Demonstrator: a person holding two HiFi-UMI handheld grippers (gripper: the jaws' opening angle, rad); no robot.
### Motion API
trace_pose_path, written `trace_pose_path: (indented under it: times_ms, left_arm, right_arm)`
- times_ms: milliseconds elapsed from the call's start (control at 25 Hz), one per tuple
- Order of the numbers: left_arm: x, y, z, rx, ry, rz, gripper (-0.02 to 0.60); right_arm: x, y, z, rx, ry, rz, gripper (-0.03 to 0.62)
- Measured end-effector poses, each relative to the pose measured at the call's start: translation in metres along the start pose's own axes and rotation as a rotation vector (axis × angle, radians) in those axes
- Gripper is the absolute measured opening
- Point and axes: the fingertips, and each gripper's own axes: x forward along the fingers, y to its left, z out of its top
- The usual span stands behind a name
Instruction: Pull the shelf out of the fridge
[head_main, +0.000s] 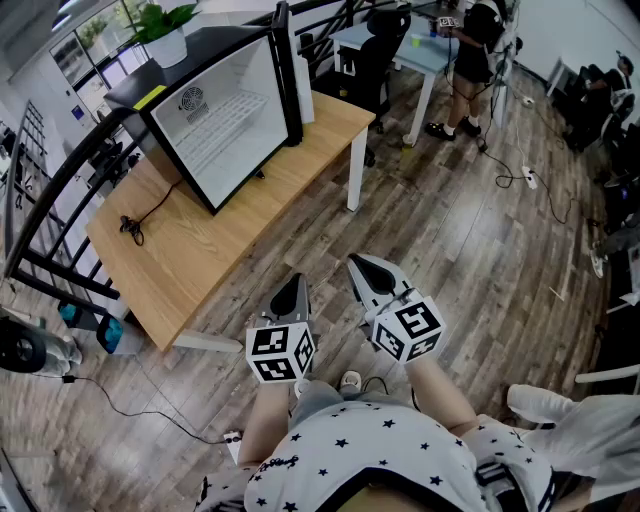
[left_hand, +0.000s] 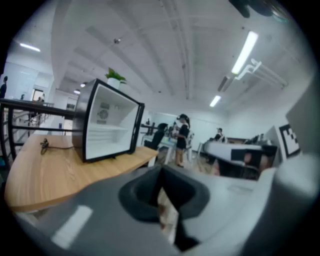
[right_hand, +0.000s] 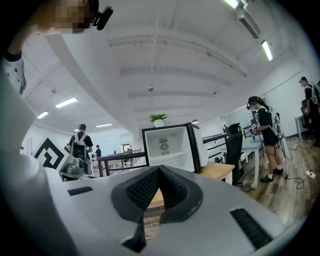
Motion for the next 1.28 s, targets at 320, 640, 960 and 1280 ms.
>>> trace_pose_path:
  times_ms: [320,640,960,1280]
  left_arm:
    - [-0.008,-0.005,0.014,0.007,-0.066,0.012,0.006]
    - [-0.013,-0.003,0.011,-0.025,-0.066,0.021,0.006]
    - [-0.015,-0.003,0.013,-0.041,-0.071,0.039,0.006]
    - [-0.012,0.000,0.015,-0.049,-0.072,0.064,0.007]
  right_arm:
    - [-0.013,0.006,-0.004,-0.048,0.016,-0.009,0.020]
    - [-0.011,0.013,-0.006,-0.064,0.021,0.032,0.020]
    - [-0.012,0.010,-0.003,-0.022,0.013,0.045,0.021]
    - [-0.013,-0.003,-0.001,0.001,0.007,0.024,0.021]
